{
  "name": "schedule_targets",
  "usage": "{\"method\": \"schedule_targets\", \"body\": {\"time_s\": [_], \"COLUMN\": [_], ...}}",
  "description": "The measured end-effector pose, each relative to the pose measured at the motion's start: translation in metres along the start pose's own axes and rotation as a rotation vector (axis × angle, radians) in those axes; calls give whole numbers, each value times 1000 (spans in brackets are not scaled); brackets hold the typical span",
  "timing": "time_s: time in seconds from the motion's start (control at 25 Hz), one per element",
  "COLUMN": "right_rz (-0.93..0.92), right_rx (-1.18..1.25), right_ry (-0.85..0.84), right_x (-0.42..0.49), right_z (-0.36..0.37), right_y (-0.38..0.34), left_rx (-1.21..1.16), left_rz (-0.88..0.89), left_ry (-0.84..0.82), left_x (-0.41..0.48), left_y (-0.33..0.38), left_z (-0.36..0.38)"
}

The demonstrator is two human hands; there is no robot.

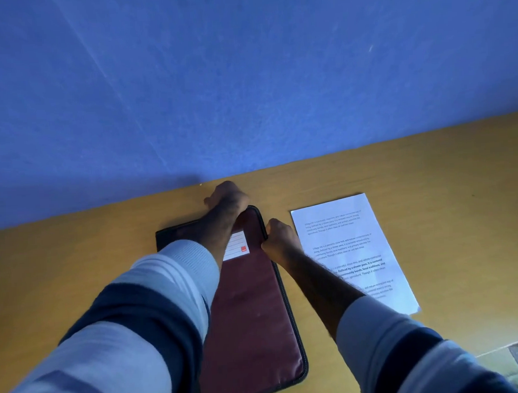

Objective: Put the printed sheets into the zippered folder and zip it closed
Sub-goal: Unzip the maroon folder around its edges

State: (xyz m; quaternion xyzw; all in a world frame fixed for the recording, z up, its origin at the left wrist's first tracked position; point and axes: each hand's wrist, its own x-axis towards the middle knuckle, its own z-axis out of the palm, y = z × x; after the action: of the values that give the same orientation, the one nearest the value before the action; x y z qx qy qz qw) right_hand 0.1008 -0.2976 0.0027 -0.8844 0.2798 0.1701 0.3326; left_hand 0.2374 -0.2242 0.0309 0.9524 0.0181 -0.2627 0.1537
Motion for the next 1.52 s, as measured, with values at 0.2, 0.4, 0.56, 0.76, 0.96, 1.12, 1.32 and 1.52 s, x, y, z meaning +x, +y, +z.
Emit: {"method": "schedule_targets", "body": {"time_s": [0.2, 0.4, 0.56, 0.76, 0.96, 1.12, 1.32, 1.52], "right_rz": [-13, -19, -73, -142, -161, -150, -190, -310], "right_rx": [56, 101, -1, -28, -61, -107, -158, -222], "right_ry": [-32, 59, 58, -8, 8, 28, 60, 128], "right_x": [5, 19, 34, 44, 46, 50, 50, 34], "right_z": [-2, -28, -42, -37, -22, -19, -12, -6], "right_y": [5, 19, 13, 1, 1, 0, 2, 25], "left_rx": [114, 115, 157, 43, -45, -63, -51, -26], "left_rz": [152, 257, 310, 308, 298, 295, 313, 319], "left_ry": [-109, -254, -298, -272, -321, -338, -334, -293], "left_x": [-7, 11, 16, 10, 10, 11, 8, 6], "left_y": [25, 11, -1, -4, -5, -4, -2, -5], "left_z": [19, 7, 4, 2, 0, 2, 1, 3]}}
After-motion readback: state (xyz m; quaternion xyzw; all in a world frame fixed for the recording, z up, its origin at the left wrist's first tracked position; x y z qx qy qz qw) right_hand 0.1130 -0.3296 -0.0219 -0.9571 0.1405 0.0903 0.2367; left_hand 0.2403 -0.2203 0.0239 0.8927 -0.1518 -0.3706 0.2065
